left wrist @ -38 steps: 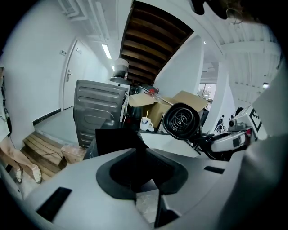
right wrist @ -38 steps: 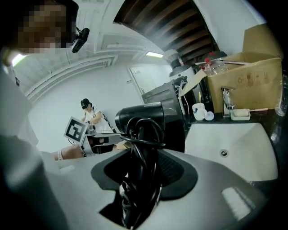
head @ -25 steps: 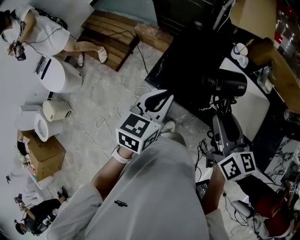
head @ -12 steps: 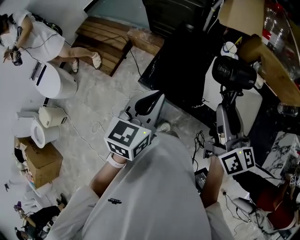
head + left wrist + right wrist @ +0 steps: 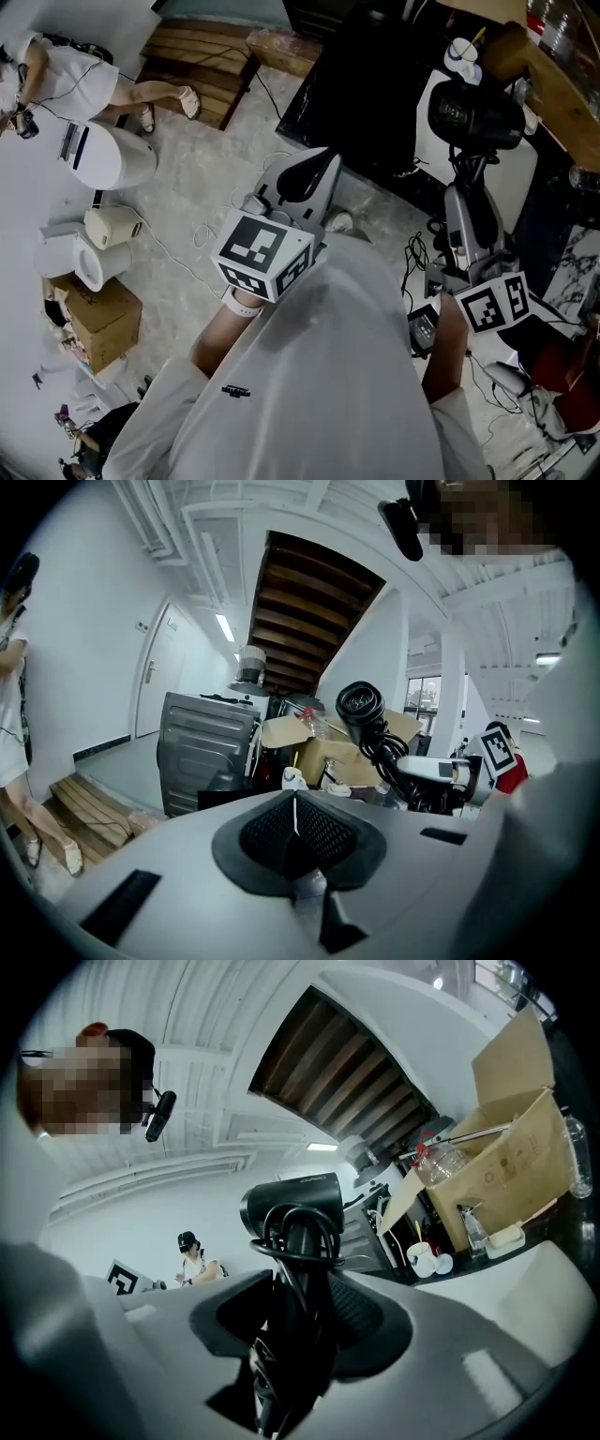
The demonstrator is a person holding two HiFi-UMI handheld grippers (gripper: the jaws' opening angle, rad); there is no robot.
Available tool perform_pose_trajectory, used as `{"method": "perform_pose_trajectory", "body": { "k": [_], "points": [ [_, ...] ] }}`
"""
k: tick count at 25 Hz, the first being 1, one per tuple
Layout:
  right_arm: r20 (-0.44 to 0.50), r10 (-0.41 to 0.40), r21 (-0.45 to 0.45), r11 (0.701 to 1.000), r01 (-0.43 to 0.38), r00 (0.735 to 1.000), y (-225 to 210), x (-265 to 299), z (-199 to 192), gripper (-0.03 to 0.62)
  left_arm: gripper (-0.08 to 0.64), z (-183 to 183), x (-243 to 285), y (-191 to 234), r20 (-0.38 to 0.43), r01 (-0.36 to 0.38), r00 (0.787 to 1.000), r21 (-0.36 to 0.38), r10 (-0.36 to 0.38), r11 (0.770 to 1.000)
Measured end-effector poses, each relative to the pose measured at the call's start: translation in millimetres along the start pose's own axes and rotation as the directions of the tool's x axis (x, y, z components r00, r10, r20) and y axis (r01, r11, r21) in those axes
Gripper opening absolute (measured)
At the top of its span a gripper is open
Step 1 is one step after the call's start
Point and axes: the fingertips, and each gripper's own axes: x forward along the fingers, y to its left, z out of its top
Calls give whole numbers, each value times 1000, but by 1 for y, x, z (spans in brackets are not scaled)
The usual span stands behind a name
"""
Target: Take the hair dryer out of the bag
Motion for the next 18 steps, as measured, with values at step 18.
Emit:
{"method": "perform_pose_trajectory", "body": {
  "k": [18],
  "points": [
    [-95, 30, -33, 999, -34, 995, 16, -2, -28, 193, 14, -18, 9, -11, -44, 37, 998, -27, -39, 999]
  ]
}}
